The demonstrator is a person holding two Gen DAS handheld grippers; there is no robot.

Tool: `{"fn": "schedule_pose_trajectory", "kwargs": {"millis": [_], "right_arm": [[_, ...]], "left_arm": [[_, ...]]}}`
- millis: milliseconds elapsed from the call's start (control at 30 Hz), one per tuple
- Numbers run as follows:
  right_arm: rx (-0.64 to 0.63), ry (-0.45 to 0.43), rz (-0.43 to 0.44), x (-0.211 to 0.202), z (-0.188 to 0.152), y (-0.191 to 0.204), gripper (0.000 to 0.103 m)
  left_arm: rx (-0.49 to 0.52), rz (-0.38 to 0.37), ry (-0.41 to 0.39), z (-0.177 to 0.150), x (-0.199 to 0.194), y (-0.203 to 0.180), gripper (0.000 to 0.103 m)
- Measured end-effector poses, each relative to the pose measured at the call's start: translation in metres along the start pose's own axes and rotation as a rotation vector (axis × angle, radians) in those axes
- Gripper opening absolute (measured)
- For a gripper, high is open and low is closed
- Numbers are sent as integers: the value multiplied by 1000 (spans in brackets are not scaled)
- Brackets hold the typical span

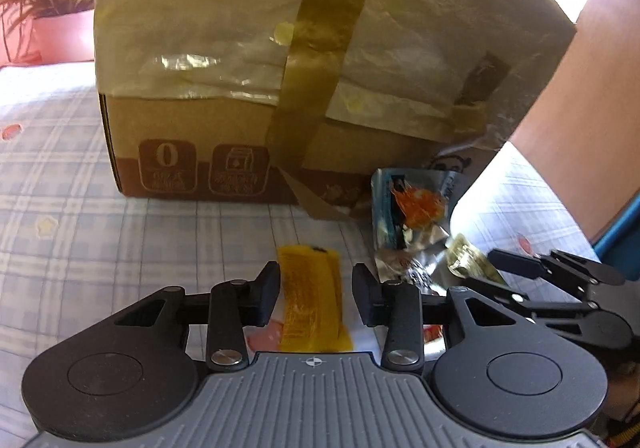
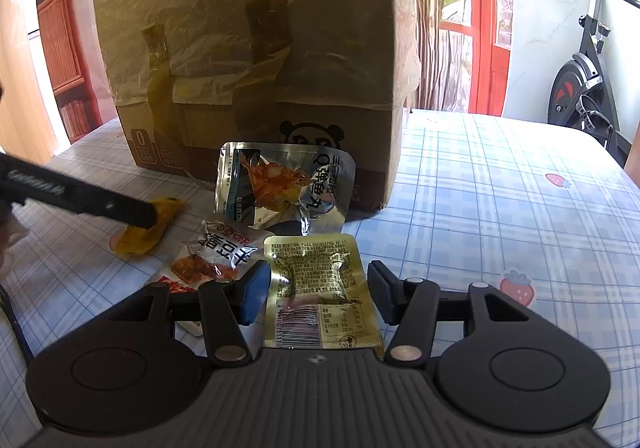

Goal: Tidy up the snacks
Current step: 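Close the left tool on the yellow-orange packet while the right tool grasps the gold-green packet, then carry both packets over the box and open both tools to drop them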

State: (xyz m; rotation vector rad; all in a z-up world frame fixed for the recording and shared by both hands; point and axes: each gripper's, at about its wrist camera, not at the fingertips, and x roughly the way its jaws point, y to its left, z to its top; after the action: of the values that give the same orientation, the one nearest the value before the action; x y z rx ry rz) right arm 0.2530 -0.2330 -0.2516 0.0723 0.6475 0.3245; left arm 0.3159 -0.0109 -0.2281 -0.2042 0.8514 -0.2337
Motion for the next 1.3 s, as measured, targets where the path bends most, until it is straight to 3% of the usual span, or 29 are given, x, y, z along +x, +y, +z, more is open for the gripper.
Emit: {"fn": "schedule_pose_trajectory", "kwargs": {"millis": [100, 433, 567, 867, 1300], "right_arm": [[10, -1, 6, 0, 0, -1, 57], [13, 1, 7, 0, 1, -2, 57], [13, 2, 7, 0, 1, -2, 57], [28, -48, -10, -9, -2, -3, 53], [38, -95, -47, -18, -3, -2, 51]], "left_arm": [[-6, -12, 7, -2, 1, -4, 42], [133, 61, -7, -13, 9, -21, 43], [228, 119, -25, -20, 10, -32, 33], [137, 58, -87, -24, -16, -16, 32], [111, 39, -146, -21, -50, -11, 32]]}}
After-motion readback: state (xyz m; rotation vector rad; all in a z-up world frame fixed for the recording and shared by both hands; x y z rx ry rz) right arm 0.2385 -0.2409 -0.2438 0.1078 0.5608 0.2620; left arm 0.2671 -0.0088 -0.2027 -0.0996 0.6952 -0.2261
